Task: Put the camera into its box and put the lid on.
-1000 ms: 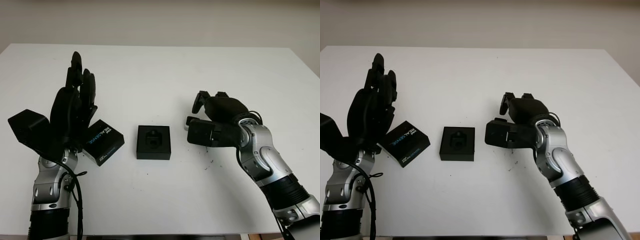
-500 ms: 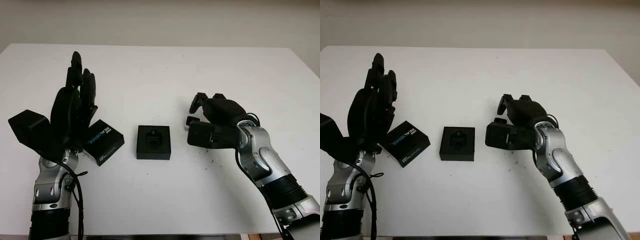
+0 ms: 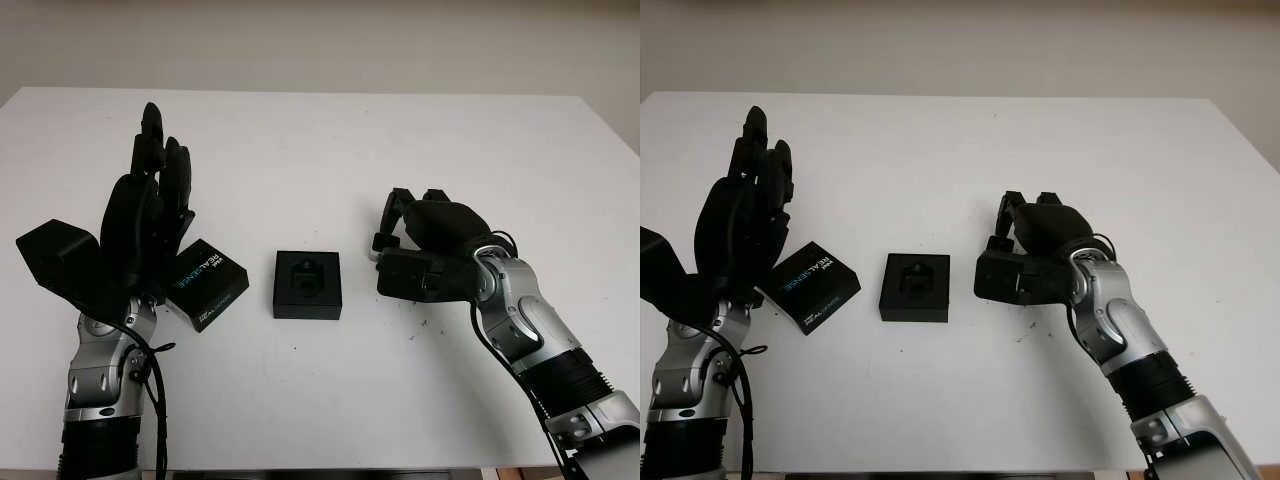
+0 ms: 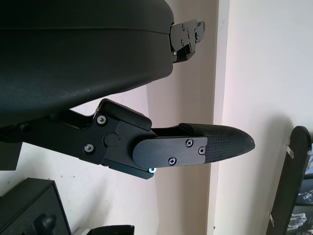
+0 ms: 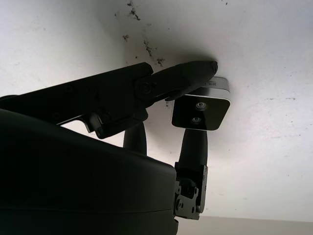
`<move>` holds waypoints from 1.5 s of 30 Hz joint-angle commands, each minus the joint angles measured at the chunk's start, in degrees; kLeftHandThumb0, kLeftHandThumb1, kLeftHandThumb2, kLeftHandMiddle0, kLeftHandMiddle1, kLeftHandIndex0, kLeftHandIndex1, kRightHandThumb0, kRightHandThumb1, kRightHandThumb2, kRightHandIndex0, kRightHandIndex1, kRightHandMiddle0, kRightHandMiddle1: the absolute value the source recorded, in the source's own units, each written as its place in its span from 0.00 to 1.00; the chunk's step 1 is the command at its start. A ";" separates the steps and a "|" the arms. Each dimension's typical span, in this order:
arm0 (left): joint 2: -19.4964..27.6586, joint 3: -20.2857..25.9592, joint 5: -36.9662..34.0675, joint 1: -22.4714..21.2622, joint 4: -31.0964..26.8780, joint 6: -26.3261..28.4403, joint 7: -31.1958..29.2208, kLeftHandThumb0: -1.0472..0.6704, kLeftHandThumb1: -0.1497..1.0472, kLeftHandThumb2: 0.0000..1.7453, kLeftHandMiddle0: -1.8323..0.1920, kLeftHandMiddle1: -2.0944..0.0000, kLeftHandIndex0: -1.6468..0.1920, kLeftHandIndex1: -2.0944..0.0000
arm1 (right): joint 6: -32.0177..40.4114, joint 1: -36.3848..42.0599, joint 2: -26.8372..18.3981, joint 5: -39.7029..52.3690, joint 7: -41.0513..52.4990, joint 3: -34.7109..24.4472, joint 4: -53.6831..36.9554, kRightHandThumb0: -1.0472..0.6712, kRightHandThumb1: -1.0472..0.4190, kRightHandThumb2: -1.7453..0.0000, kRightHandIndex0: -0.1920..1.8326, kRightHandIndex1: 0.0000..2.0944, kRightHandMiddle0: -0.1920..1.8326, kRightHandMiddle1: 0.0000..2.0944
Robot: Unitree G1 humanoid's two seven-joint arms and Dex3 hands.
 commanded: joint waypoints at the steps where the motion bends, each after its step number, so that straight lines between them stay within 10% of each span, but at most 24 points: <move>1: -0.14 0.01 0.24 -0.02 -1.37 -0.37 0.25 0.15 1.00 0.26 1.00 1.00 1.00 1.00 | -0.36 0.13 -0.35 0.35 -0.59 -0.21 1.04 0.35 0.08 0.97 0.13 1.00 0.06 0.91; 6: -0.20 0.01 0.22 0.17 -1.58 -0.30 0.44 0.15 1.00 0.26 1.00 1.00 1.00 1.00 | 1.48 0.27 0.87 1.15 -1.67 -0.98 1.16 0.40 0.07 0.97 0.27 1.00 0.16 0.84; 21: -0.70 0.17 0.20 0.40 -1.53 -0.74 0.77 0.15 1.00 0.25 1.00 1.00 1.00 1.00 | -0.32 1.10 0.38 0.69 -6.38 -0.42 1.74 0.43 0.05 0.97 0.22 0.98 0.21 0.77; 23: -0.73 0.18 0.13 0.46 -1.66 -0.54 0.84 0.15 1.00 0.25 1.00 1.00 1.00 1.00 | -3.18 1.46 0.20 1.45 -9.05 -0.91 2.70 0.44 0.05 0.97 0.14 0.88 0.22 0.77; 27: -0.67 0.08 0.09 0.47 -1.51 -0.78 0.57 0.15 1.00 0.25 1.00 1.00 1.00 1.00 | -7.49 1.76 0.19 4.24 -12.01 -2.67 4.08 0.43 0.05 0.97 0.22 0.29 0.25 0.73; 29: -0.54 -0.01 0.19 0.47 -1.55 -0.77 0.39 0.15 1.00 0.26 1.00 1.00 1.00 1.00 | -9.03 1.79 0.50 6.72 -12.24 -4.18 4.39 0.43 0.05 0.97 0.26 0.19 0.25 0.73; 45: -0.73 -0.38 0.64 0.24 -1.83 -0.18 1.20 0.15 1.00 0.25 1.00 1.00 1.00 1.00 | -8.72 1.75 2.79 23.85 -5.27 -12.73 -0.74 0.43 0.02 0.97 0.28 0.10 0.19 0.79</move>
